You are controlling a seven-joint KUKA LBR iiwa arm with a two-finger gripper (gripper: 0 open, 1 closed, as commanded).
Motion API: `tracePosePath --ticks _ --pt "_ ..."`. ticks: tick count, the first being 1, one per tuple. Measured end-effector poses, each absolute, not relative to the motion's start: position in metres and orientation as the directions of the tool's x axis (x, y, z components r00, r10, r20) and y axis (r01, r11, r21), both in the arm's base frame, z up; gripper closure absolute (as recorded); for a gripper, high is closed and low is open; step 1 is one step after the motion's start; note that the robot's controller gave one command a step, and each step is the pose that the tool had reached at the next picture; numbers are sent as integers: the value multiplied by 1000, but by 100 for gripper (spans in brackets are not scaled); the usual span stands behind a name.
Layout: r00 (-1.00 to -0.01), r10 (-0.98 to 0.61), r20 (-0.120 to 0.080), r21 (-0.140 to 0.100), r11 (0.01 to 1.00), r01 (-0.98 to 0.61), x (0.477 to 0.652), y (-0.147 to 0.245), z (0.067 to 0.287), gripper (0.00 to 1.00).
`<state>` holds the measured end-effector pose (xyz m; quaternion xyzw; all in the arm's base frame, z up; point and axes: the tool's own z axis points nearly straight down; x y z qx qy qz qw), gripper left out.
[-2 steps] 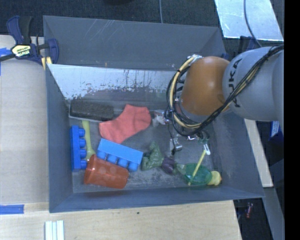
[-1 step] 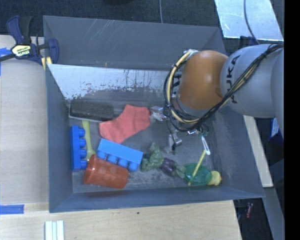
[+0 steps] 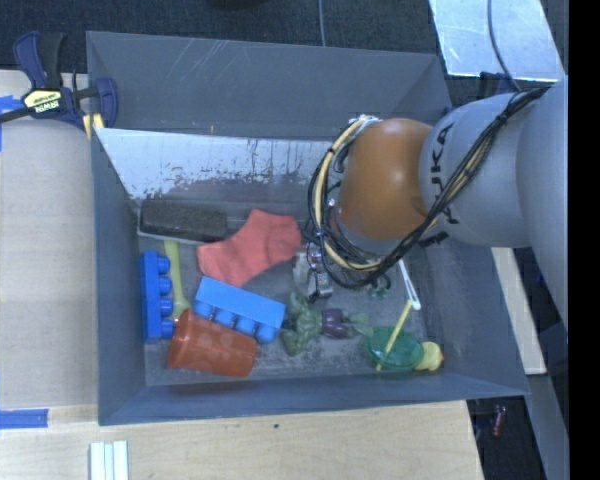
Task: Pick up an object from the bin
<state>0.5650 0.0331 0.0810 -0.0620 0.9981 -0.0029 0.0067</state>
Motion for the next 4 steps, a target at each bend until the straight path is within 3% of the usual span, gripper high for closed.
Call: tracePosePath --ticks 1,2,3,4 --pt "-992 -125 -14 -7 992 -125 565 33 81 0" --pt "-992 -125 -13 -7 992 -125 565 33 81 0" --pt "-999 -50 -14 -5 999 -50 585 30 108 0" --pt "-998 60 -13 -4 998 60 568 49 130 0"
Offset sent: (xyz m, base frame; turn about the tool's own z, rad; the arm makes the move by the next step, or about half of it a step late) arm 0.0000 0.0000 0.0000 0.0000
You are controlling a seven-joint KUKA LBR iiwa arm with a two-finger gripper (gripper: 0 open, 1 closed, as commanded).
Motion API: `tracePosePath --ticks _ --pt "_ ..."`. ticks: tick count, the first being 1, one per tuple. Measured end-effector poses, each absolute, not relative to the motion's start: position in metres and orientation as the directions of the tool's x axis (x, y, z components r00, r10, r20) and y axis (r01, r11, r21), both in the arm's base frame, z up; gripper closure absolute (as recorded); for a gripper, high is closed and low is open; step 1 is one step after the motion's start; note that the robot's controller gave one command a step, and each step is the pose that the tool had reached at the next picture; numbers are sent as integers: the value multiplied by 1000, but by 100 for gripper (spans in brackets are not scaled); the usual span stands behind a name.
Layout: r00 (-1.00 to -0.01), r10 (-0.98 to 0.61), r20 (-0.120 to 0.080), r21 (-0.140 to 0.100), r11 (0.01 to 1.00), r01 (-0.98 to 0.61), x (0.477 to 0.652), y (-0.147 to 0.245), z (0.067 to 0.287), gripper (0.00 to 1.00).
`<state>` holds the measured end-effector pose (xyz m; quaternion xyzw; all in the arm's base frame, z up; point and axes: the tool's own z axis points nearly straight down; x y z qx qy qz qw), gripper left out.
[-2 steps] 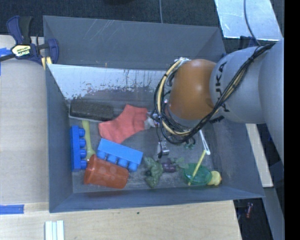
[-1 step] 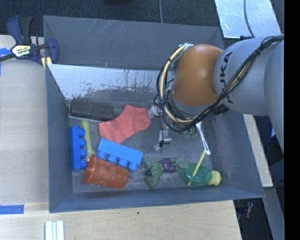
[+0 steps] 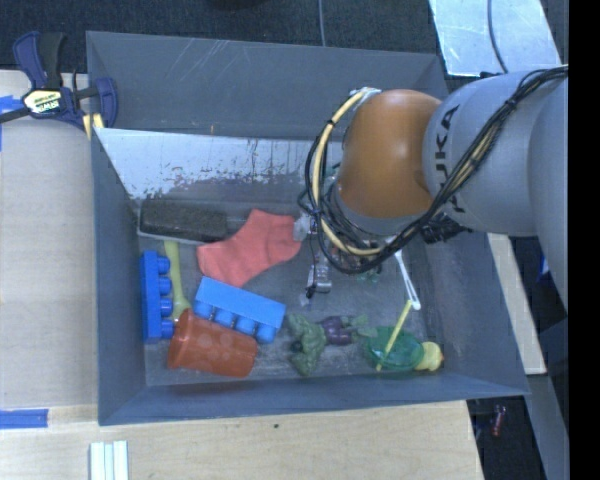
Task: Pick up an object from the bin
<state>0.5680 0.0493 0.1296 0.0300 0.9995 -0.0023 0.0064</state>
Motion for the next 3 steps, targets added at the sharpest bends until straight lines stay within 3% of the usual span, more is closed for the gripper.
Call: tracePosePath --ticks 1,2,3 --pt "-993 -120 -25 -8 993 -119 605 100 91 0" --pt "-969 -247 -21 -10 969 -247 614 147 73 100" --pt "-969 -247 -21 -10 969 -247 614 147 73 100"
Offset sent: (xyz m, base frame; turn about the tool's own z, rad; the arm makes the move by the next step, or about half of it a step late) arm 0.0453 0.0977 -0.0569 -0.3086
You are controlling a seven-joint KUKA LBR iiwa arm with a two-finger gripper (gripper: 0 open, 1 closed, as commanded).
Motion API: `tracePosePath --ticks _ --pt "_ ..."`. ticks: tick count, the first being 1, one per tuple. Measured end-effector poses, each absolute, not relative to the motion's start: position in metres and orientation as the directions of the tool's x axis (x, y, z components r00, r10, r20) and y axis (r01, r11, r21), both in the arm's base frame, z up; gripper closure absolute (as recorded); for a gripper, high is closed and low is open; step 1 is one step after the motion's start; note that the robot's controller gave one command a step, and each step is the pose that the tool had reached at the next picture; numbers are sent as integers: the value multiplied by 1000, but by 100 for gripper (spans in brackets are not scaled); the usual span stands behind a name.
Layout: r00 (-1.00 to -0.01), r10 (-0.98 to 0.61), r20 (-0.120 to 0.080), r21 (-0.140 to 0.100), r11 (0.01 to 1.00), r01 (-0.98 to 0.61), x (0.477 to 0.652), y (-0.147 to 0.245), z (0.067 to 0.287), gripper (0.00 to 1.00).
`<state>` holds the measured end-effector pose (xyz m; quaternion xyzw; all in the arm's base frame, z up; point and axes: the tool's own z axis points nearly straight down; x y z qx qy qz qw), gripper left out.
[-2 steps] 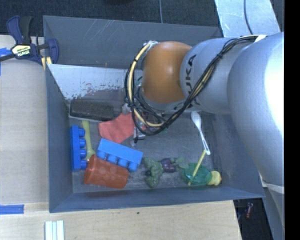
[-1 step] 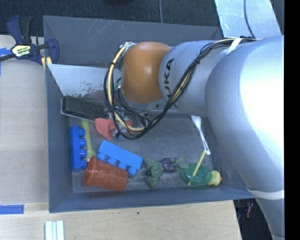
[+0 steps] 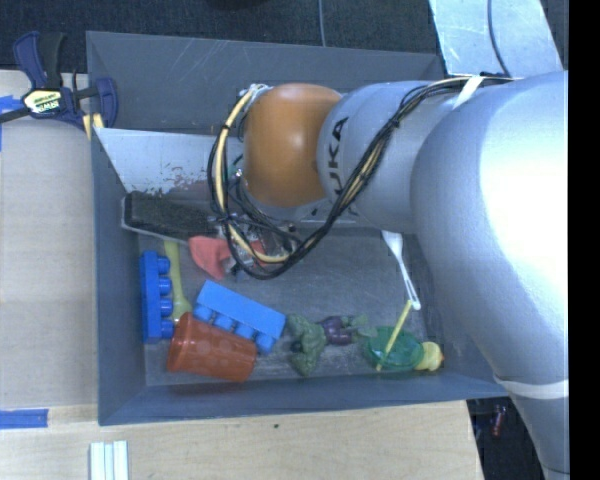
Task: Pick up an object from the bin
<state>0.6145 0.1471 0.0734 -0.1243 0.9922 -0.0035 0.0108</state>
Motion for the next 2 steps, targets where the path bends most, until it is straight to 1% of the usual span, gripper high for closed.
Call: tracePosePath --ticks 1,2 --pt "-973 -230 -17 -9 973 -230 603 145 137 100" --pt "-966 -258 -22 -10 966 -258 619 139 199 100"
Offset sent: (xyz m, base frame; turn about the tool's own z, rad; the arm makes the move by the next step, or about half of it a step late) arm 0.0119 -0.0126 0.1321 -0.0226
